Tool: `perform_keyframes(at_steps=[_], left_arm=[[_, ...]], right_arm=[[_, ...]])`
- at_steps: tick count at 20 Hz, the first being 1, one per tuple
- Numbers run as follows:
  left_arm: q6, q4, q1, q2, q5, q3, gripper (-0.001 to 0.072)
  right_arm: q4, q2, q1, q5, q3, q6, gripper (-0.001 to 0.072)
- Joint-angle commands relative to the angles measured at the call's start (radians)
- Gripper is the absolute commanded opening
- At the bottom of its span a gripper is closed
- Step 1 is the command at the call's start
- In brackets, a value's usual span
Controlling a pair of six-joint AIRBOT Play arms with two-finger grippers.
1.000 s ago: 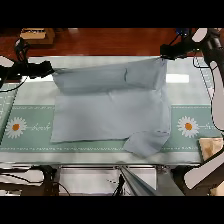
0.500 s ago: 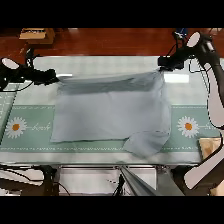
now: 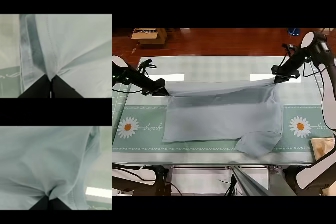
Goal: Fold the shirts.
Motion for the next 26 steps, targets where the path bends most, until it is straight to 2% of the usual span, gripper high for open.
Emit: perform_keyframes(at_steps=[1, 2, 3, 5, 6, 7, 9, 10, 16, 21, 26], left_arm=[[-0.030, 0.014, 0.003, -0.008, -0.040, 0.009, 0.0232], [-0.031, 0.017, 0.009, -0.008, -0.052, 0.024, 0.0469], [-0.030, 0.025, 0.019, -0.007, -0.075, 0.047, 0.0534], [-0.003, 0.071, 0.052, 0.010, -0.153, 0.099, 0.0534], [0.000, 0.091, 0.078, 0.033, -0.182, 0.104, 0.0535], [0.000, 0.090, 0.106, 0.063, -0.201, 0.088, 0.0534], [0.031, 0.090, 0.167, 0.145, -0.223, -0.014, 0.0534], [0.042, 0.090, 0.201, 0.190, -0.216, -0.097, 0.0534], [0.106, 0.029, 0.379, 0.364, -0.211, -0.621, 0.0543], [0.159, 0.029, 0.347, 0.361, -0.068, -0.773, 0.0542], [0.149, 0.007, 0.259, 0.361, 0.059, -0.798, 0.0538]], right_arm=[[-0.002, 0.002, 0.000, 0.010, -0.055, -0.032, 0.0262], [-0.002, 0.004, 0.000, 0.024, -0.054, -0.083, 0.0330], [-0.019, 0.012, -0.005, 0.054, -0.048, -0.128, 0.0343], [-0.126, 0.057, -0.014, 0.130, -0.045, -0.205, 0.0343], [-0.198, 0.089, -0.027, 0.156, -0.046, -0.205, 0.0343], [-0.200, 0.129, -0.056, 0.156, -0.055, -0.175, 0.0344], [-0.171, 0.210, -0.118, 0.169, -0.121, -0.180, 0.0416], [-0.146, 0.255, -0.153, 0.156, -0.185, -0.186, 0.0417], [0.073, 0.556, -0.343, -0.146, -0.683, -0.274, 0.0429], [0.158, 0.663, -0.380, -0.224, -0.805, -0.306, 0.0429], [0.172, 0.705, -0.380, -0.223, -0.805, -0.304, 0.0429]])
